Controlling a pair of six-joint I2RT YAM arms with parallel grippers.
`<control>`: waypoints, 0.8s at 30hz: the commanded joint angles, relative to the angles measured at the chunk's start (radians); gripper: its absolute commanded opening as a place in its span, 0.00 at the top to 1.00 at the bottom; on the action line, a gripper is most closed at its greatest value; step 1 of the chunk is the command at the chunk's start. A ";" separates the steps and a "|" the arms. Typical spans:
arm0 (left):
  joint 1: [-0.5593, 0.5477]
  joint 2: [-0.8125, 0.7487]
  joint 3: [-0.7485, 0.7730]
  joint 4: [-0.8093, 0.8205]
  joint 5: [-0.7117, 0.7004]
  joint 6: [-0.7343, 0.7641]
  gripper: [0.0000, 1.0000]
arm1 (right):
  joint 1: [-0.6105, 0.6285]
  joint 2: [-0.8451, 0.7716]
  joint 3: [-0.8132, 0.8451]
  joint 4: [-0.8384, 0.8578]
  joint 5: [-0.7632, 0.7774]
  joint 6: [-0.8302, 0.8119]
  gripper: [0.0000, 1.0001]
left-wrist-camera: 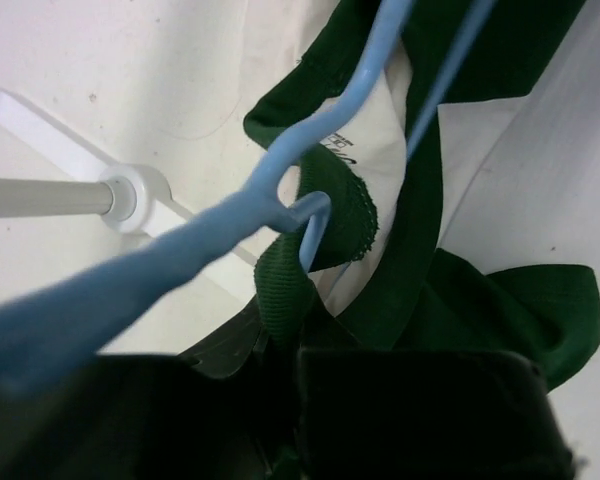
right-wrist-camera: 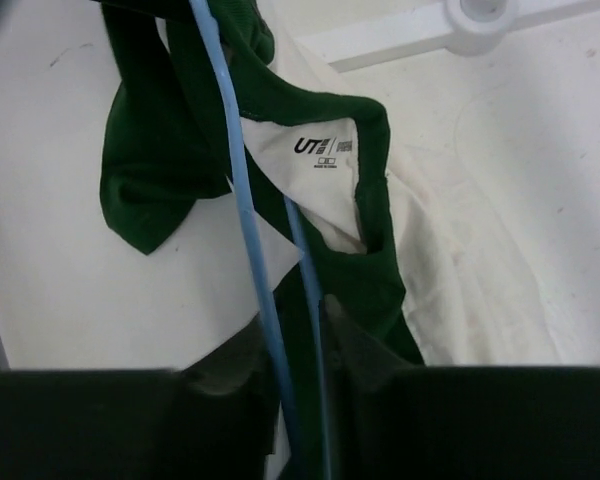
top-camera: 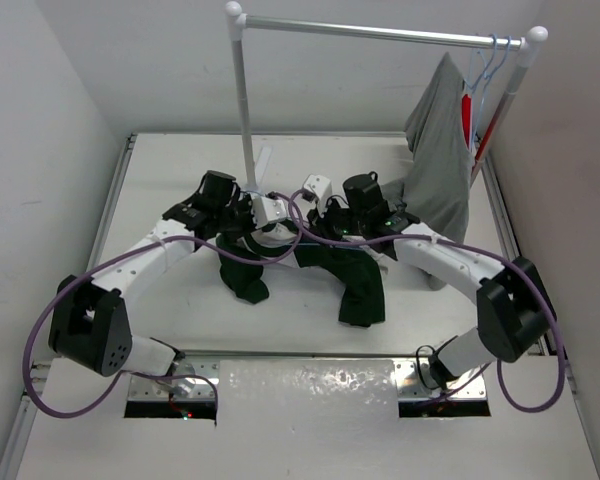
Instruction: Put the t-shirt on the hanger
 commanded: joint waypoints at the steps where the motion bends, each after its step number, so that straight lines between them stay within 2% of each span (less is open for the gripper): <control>1: -0.009 -0.002 0.053 0.009 0.131 -0.042 1.00 | 0.000 0.021 0.039 0.108 -0.015 0.000 0.84; 3: -0.010 0.003 0.059 0.012 0.194 -0.061 1.00 | 0.008 0.023 0.022 0.137 -0.009 -0.003 0.91; 4: -0.010 0.009 0.060 0.020 0.219 -0.089 1.00 | 0.014 0.020 0.010 0.181 -0.002 -0.014 0.98; 5: -0.015 0.013 0.068 0.023 0.259 -0.101 1.00 | 0.036 0.010 -0.016 0.204 0.033 -0.026 1.00; 9: -0.038 0.033 0.091 0.041 0.331 -0.158 0.99 | 0.096 -0.026 -0.096 0.365 0.144 -0.114 1.00; 13: -0.044 0.032 0.117 0.051 0.405 -0.207 0.93 | 0.106 -0.075 -0.180 0.513 0.164 -0.100 1.00; 24: -0.043 0.044 0.143 0.042 0.426 -0.238 0.89 | 0.107 -0.102 -0.213 0.564 0.166 -0.094 1.00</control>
